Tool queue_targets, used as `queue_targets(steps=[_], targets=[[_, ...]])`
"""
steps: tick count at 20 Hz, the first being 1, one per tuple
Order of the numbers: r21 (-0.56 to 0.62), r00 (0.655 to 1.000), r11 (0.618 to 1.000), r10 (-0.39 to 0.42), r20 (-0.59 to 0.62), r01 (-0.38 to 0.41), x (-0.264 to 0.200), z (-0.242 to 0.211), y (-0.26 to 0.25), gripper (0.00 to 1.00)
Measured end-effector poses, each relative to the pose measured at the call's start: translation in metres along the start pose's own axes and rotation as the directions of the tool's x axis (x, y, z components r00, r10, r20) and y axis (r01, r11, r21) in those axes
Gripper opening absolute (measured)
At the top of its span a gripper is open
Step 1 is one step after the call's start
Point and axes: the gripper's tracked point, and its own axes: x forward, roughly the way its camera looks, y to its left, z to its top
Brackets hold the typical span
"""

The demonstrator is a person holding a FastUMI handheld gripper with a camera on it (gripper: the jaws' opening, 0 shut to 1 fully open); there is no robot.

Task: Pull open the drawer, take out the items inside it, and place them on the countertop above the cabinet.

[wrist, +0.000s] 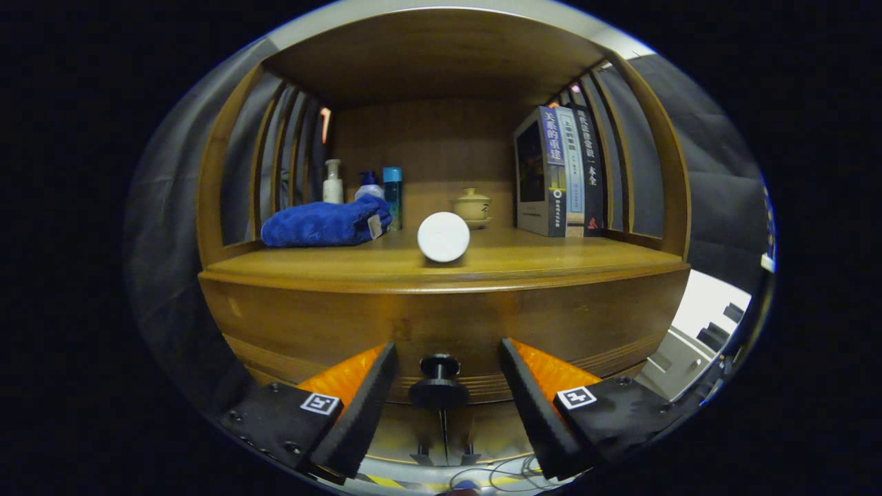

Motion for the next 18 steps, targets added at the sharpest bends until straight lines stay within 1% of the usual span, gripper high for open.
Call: queue_targets(steps=[1,2,4,7,8,10,12,15,18], targets=[[0.002,1.0,1.0,0.024,0.001,-0.024,-0.009,0.005,-0.001,0.98],[0.026,0.999,0.999,0.038,0.018,-0.039,-0.02,0.019,-0.004,0.98],[0.085,0.996,0.994,0.062,0.07,-0.068,-0.045,0.059,-0.021,0.98],[0.049,0.99,0.998,0.035,0.14,-0.042,-0.093,0.128,-0.073,0.98],[0.039,0.986,0.998,0.044,0.16,-0.051,-0.109,0.144,-0.086,0.98],[0.02,0.983,0.999,0.032,0.181,-0.037,-0.14,0.17,-0.118,0.98],[0.033,0.98,0.999,0.027,0.195,-0.034,-0.163,0.184,-0.147,0.98],[0.015,0.975,0.998,0.06,0.212,-0.065,-0.2,0.201,-0.163,0.97],[0.016,0.977,0.998,0.062,0.205,-0.067,-0.231,0.208,-0.177,0.97]])
